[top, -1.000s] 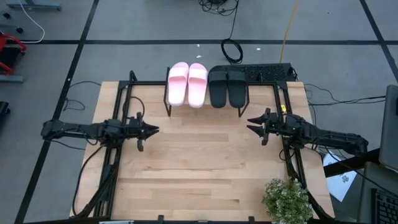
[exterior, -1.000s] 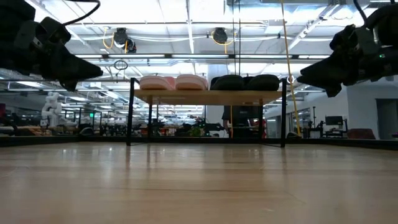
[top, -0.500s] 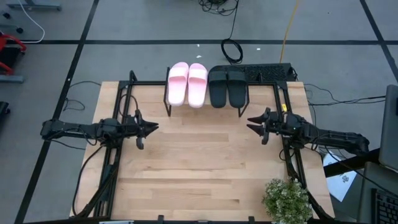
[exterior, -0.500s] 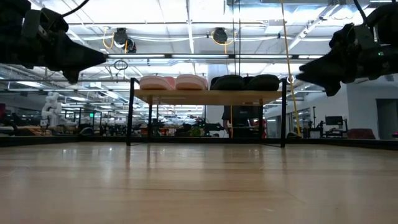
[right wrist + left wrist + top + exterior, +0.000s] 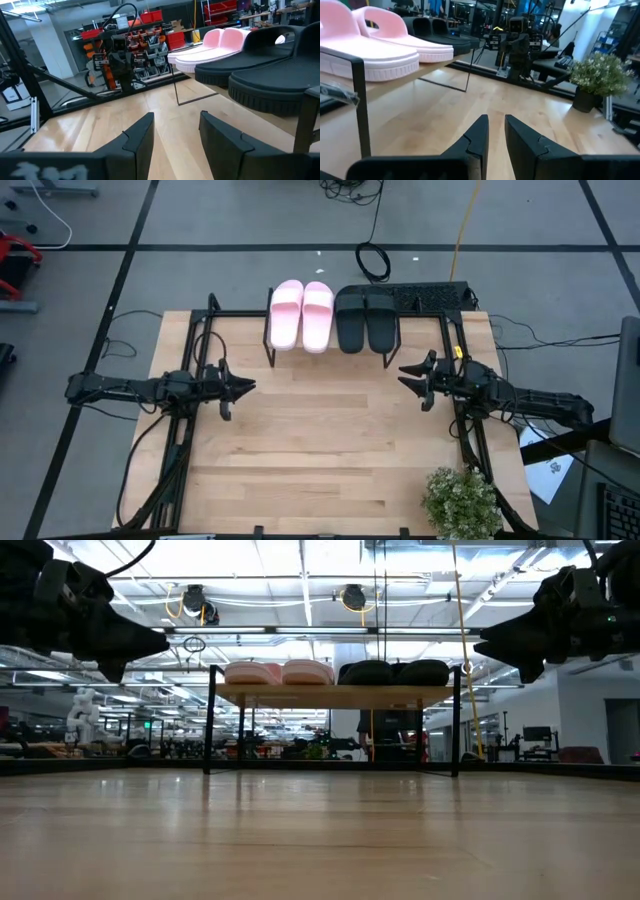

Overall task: Pick and place slides into the shelf
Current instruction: Return to Home Position

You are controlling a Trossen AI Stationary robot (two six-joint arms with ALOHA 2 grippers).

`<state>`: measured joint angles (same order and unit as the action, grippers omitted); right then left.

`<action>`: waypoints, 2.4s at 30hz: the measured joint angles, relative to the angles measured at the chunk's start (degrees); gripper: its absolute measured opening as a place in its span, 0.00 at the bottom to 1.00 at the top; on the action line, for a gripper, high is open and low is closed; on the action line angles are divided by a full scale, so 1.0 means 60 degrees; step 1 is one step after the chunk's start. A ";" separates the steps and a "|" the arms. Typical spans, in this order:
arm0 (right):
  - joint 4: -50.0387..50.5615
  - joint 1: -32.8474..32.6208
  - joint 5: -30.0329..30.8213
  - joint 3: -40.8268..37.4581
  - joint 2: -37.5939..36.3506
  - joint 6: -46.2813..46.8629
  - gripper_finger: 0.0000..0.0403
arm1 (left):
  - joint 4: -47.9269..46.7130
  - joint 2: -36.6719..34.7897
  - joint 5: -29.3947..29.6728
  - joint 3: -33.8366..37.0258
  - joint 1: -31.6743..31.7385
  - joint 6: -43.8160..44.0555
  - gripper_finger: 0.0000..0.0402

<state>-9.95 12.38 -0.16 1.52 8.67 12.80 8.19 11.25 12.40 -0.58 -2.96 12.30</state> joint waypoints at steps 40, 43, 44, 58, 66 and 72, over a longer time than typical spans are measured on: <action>-0.0016 0.0000 0.0011 -0.0004 -0.1315 -0.0004 0.37 | 0.0031 0.0000 0.0020 -0.0007 0.0000 0.0301 0.16; -0.0016 0.0002 0.0011 -0.0004 -0.1315 -0.0004 0.37 | 0.0031 0.0000 0.0020 -0.0007 0.0000 0.0305 0.16; -0.0013 0.0000 0.0011 -0.0004 -0.1315 -0.0004 0.37 | 0.0031 0.0000 0.0020 -0.0009 0.0000 0.0305 0.16; -0.0012 0.0000 0.0011 -0.0004 -0.1315 -0.0004 0.37 | 0.0031 0.0000 0.0023 -0.0011 0.0000 0.0309 0.16; -0.0012 0.0000 0.0011 -0.0004 -0.1315 -0.0004 0.37 | 0.0031 0.0000 0.0027 -0.0011 -0.0002 0.0312 0.16; -0.0015 0.0000 0.0011 -0.0004 -0.1315 -0.0004 0.37 | 0.0030 0.0000 0.0027 -0.0011 0.0000 0.0312 0.16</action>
<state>-10.04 12.38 -0.10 1.50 0.78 12.78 8.37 11.25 12.56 -0.64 -2.96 14.17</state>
